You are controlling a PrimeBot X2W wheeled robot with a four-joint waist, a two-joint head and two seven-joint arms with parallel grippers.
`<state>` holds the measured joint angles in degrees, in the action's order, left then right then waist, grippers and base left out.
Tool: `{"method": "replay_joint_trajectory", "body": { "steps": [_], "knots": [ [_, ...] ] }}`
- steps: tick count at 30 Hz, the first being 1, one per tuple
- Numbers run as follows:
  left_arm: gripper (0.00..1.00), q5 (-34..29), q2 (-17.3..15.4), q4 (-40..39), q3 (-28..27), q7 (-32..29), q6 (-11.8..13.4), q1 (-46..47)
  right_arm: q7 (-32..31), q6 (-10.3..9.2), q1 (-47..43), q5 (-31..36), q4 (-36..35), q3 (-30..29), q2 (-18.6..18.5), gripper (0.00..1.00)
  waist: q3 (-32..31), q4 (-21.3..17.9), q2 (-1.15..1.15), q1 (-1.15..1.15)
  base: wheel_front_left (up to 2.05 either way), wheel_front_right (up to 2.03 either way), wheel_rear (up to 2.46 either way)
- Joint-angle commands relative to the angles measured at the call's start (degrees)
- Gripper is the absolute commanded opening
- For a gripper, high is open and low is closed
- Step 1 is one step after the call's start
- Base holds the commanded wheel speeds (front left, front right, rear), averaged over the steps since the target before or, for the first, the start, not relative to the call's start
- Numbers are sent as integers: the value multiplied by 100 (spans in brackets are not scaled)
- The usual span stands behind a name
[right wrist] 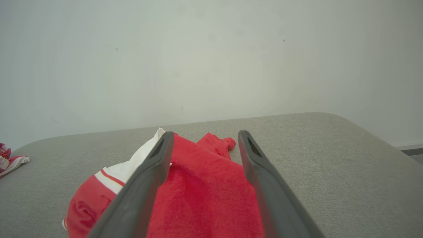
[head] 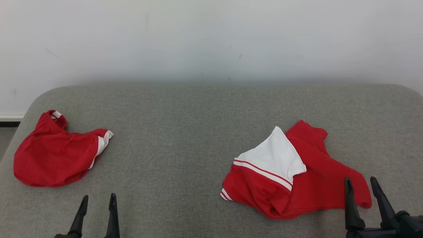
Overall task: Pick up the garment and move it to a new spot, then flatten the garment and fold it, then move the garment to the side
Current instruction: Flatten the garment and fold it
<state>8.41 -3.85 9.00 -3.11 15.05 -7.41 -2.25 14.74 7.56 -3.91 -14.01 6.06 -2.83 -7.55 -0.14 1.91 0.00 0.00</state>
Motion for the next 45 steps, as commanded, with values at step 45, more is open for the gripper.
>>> {"method": "replay_joint_trajectory", "body": {
  "steps": [45],
  "knots": [
    [100,4214,-2580,1411,6183,-2493,1,5929,40,-15,972,-407,481,378,426,100,1534,-2223,0,0,0,0,0]
  ]
}}
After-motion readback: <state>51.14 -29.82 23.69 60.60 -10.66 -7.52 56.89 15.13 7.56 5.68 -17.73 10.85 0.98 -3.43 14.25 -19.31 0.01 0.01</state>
